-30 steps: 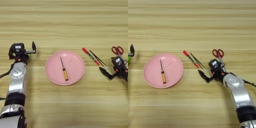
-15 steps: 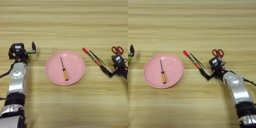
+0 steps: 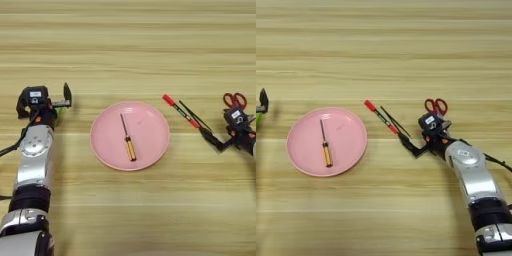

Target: Move the objects on the table

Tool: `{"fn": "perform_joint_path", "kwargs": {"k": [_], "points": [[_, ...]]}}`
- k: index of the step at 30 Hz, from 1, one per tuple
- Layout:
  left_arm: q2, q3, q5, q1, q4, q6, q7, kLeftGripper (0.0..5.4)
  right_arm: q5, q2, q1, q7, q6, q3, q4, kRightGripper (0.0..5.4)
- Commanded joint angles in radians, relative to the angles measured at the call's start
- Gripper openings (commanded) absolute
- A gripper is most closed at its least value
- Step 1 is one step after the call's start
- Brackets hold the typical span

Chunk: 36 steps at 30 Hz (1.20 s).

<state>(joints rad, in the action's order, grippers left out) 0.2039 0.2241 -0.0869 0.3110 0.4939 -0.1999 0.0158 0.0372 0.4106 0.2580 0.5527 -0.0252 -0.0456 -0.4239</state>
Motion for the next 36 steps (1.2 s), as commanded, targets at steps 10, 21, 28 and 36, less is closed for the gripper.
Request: {"fn": "perform_joint_path", "kwargs": {"k": [10,21,28,36], "points": [[0.003,0.003,-0.001,0.001,0.004,0.016,-0.001,5.40,-0.024,-0.009,-0.002,-0.004,-0.009,-0.029,-0.083,5.37],[0.001,0.000,0.001,0.005,0.003,0.019,0.001,5.40,0.043,-0.025,0.013,0.060,-0.104,-0.014,-0.130,5.37],[0.001,0.000,0.001,0.006,0.005,0.019,0.001,5.40,0.043,-0.024,0.018,0.074,-0.143,-0.028,-0.161,5.37],[0.000,-0.001,0.002,0.005,0.003,0.019,0.002,5.40,0.032,-0.026,0.031,0.067,-0.150,-0.030,-0.203,5.37]]}}
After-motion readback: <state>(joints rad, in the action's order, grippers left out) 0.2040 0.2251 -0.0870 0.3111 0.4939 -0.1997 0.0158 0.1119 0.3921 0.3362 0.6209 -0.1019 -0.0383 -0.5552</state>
